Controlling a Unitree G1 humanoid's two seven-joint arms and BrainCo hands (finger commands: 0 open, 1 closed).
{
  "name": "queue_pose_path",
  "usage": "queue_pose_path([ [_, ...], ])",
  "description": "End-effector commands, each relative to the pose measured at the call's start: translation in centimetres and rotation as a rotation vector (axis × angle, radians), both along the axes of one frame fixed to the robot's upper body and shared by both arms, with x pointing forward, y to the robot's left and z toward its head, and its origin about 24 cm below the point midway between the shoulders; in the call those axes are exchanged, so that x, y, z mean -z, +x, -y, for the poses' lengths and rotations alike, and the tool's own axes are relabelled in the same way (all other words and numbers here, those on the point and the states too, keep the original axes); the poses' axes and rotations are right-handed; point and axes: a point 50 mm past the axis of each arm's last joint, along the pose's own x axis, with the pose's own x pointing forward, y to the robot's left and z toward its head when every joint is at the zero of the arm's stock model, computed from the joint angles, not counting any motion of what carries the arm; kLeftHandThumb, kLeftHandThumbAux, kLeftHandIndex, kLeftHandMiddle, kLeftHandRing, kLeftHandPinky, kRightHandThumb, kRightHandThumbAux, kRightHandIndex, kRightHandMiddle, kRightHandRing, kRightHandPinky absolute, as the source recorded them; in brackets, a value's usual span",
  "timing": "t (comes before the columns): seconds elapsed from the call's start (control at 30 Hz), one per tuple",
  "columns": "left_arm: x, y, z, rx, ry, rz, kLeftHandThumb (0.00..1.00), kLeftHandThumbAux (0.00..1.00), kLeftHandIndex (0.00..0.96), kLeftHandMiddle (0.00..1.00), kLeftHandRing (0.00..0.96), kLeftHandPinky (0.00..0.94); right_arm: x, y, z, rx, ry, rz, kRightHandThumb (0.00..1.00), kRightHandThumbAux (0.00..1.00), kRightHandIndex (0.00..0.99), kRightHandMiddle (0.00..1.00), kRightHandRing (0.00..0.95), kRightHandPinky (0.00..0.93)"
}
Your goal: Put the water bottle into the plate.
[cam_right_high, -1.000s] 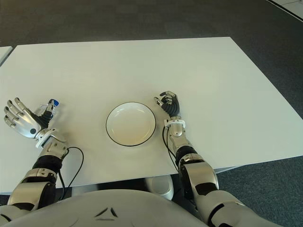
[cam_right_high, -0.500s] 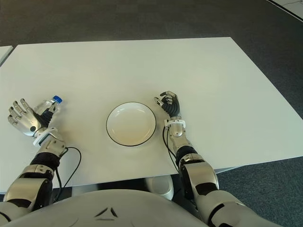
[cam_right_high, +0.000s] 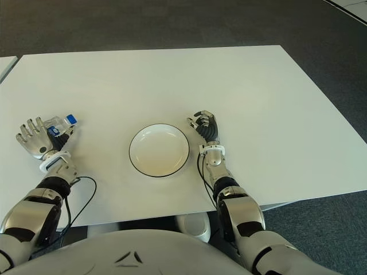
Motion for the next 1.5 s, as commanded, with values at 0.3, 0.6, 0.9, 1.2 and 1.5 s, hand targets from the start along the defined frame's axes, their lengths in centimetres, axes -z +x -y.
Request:
queue_pose_path([
  [0.3, 2.7, -1.1, 1.8, 0.103, -0.082, -0.145, 0.505, 0.315, 0.006, 0.000, 0.000, 0.000, 1.2, -0.9, 0.3, 0.008, 0.000, -0.061, 0.709, 0.726, 0.433, 0.686, 0.696, 0.680],
  [0.6, 3.5, -1.4, 2.0, 0.162, -0.110, -0.200, 0.556, 0.382, 0.084, 0.010, 0.000, 0.000, 1.2, -0.9, 0.2, 0.005, 0.002, -0.060, 0.708, 0.727, 0.433, 0.683, 0.694, 0.676],
  [0.9, 3.7, -1.7, 2.2, 0.200, -0.123, -0.186, 0.600, 0.426, 0.157, 0.088, 0.026, 0.060, 1.3, -1.0, 0.2, 0.012, 0.003, -0.064, 0.708, 0.727, 0.433, 0.680, 0.688, 0.648],
  [1.2, 3.9, -1.9, 2.2, 0.185, -0.172, -0.144, 0.678, 0.458, 0.294, 0.215, 0.167, 0.230, 1.3, -1.0, 0.2, 0.013, 0.001, -0.059, 0.708, 0.727, 0.432, 0.682, 0.691, 0.671],
  [1.5, 3.7, -1.6, 2.6, 0.188, -0.166, -0.106, 0.730, 0.522, 0.407, 0.485, 0.472, 0.518, 1.2, -1.0, 0.3, 0.013, 0.000, -0.057, 0.708, 0.728, 0.432, 0.676, 0.685, 0.659],
])
